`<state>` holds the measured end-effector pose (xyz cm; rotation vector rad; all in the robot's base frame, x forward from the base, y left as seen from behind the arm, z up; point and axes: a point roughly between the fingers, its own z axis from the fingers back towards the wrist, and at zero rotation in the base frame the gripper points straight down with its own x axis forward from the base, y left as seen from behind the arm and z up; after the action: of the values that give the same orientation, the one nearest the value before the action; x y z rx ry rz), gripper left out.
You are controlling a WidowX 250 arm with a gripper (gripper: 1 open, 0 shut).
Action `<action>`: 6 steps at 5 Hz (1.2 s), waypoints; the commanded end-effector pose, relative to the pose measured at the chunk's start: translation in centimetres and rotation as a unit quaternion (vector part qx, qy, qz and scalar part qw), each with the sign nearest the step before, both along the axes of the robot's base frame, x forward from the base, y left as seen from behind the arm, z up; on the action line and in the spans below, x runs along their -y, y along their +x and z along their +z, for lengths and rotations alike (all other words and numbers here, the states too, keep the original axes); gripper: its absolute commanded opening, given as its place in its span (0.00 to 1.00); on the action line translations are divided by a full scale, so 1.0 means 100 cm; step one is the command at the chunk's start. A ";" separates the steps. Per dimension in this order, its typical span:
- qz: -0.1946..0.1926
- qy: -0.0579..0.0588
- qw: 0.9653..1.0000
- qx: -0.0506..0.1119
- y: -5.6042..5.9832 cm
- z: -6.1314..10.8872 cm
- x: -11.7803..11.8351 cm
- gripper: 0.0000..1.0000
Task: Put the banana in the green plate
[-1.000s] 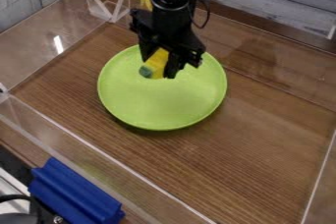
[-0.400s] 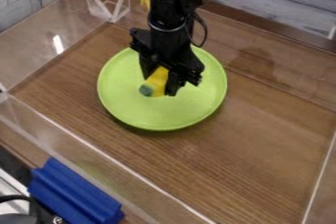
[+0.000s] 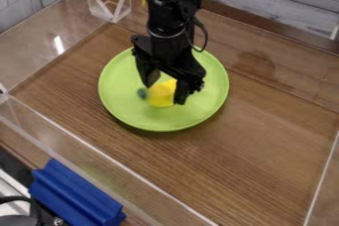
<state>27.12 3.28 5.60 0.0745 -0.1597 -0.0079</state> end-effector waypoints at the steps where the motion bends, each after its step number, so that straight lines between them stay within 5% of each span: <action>1: 0.000 -0.003 1.000 0.026 0.004 0.009 -0.003 1.00; 6: -0.002 -0.023 1.000 0.004 0.002 -0.018 0.000 1.00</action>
<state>26.93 3.08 3.10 0.0246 -0.1362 -0.0116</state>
